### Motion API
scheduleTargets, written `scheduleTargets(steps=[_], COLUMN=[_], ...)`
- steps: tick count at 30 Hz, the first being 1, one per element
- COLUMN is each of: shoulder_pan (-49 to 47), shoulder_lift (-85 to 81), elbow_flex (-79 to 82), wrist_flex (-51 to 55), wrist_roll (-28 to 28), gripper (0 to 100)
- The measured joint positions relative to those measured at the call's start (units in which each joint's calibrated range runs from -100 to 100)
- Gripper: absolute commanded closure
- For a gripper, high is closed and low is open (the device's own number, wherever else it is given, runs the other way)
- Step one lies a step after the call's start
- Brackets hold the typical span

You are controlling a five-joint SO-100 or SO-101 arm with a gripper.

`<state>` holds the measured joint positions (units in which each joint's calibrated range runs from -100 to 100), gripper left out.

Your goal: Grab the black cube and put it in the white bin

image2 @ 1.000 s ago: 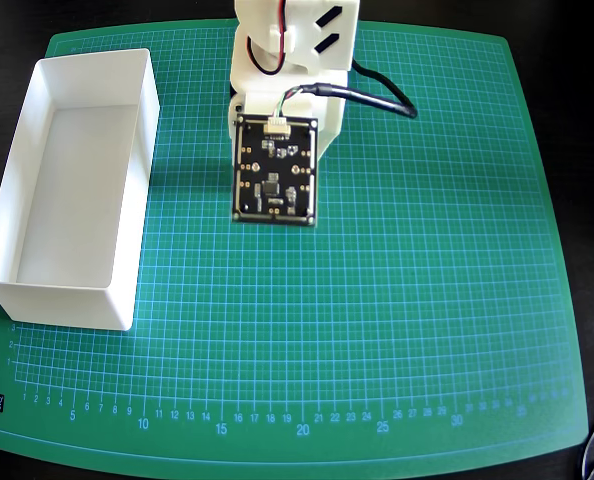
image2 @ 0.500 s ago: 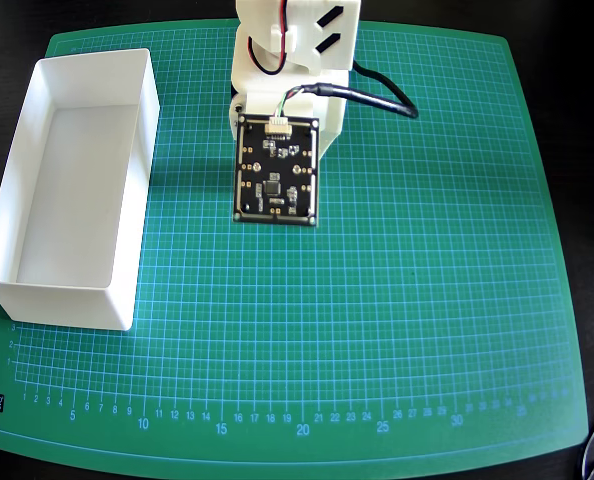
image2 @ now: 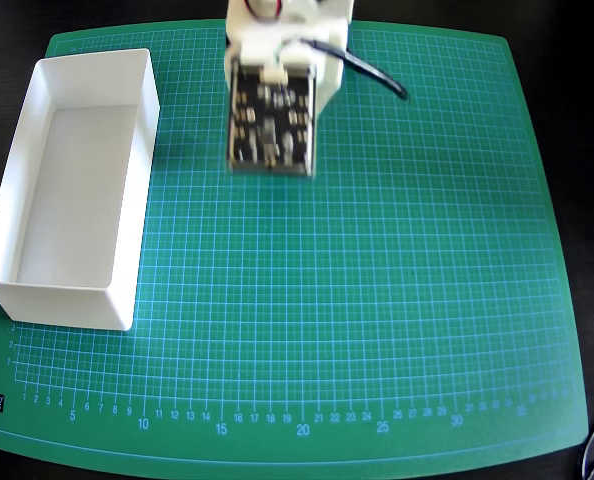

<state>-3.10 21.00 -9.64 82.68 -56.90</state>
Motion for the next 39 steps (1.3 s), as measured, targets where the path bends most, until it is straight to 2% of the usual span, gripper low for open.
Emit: scheduleTargets(steps=[9, 18, 27, 30, 39], shoulder_pan=[5.6, 21.1, 25.9, 26.3, 26.1], shoulder_lift=[-15.3, -15.6, -12.0, -5.9, 18.0], elbow_flex=[-0.1, -0.1, -1.8, -8.9, -43.7], wrist_flex=[3.8, 3.8, -1.4, -1.3, 11.2], wrist_roll=[0.7, 11.1, 16.9, 17.1, 17.1], gripper=[99, 99, 99, 99, 99])
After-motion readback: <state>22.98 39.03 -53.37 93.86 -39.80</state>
